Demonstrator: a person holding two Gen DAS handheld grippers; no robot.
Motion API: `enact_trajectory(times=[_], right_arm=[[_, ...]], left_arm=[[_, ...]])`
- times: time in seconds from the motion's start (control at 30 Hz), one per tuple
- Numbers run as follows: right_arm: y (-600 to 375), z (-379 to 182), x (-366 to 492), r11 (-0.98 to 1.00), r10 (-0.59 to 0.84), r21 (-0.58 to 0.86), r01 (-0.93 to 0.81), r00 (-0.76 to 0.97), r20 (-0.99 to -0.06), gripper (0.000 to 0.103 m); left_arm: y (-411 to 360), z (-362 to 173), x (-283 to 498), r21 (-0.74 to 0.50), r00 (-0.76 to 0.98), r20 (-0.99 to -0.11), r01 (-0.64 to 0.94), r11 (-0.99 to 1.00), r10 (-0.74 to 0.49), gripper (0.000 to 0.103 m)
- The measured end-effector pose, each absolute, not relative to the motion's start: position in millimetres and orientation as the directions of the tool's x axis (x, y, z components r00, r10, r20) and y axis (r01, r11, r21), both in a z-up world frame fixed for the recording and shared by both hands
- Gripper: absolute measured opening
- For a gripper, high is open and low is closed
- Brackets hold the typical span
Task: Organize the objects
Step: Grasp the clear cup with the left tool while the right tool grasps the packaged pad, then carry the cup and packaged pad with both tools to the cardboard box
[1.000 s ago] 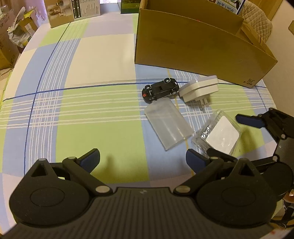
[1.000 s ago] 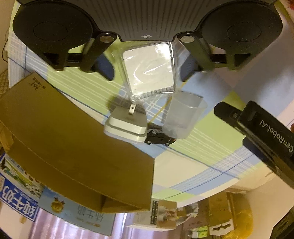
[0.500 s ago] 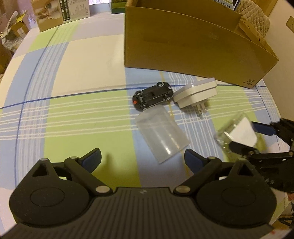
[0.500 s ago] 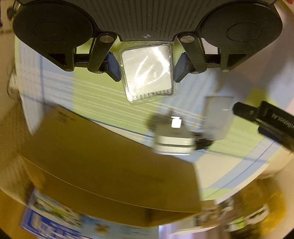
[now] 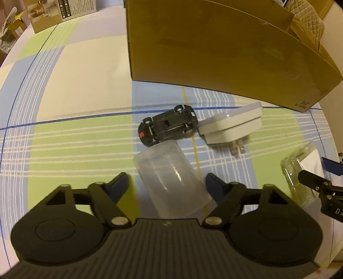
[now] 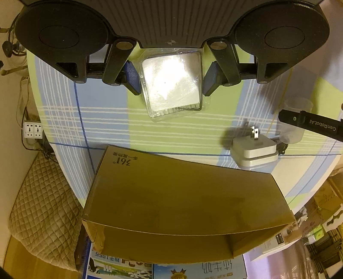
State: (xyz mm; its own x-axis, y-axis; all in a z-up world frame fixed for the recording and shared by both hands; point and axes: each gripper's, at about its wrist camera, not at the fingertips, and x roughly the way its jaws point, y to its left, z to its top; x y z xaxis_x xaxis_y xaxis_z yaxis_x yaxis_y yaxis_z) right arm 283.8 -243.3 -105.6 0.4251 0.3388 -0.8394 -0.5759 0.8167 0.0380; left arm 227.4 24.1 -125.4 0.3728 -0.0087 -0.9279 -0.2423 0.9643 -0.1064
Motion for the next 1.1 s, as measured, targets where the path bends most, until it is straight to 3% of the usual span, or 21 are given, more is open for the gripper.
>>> enact_trajectory(times=[0.17, 1.1], right_arm=[[-238.0, -110.5, 283.1, 0.808, 0.337, 0.039, -0.588, 0.408, -0.848, 0.057], [-231.6, -88.3, 264.4, 0.779, 0.396, 0.064, -0.624, 0.409, -0.822, 0.056]], left_arm=[[35.3, -123.2, 221.1, -0.102, 0.390, -0.921, -0.227, 0.968, -0.005, 0.052], [44.4, -88.9, 177.6, -0.103, 0.447, -0.894, -0.221, 0.970, 0.007, 0.051]])
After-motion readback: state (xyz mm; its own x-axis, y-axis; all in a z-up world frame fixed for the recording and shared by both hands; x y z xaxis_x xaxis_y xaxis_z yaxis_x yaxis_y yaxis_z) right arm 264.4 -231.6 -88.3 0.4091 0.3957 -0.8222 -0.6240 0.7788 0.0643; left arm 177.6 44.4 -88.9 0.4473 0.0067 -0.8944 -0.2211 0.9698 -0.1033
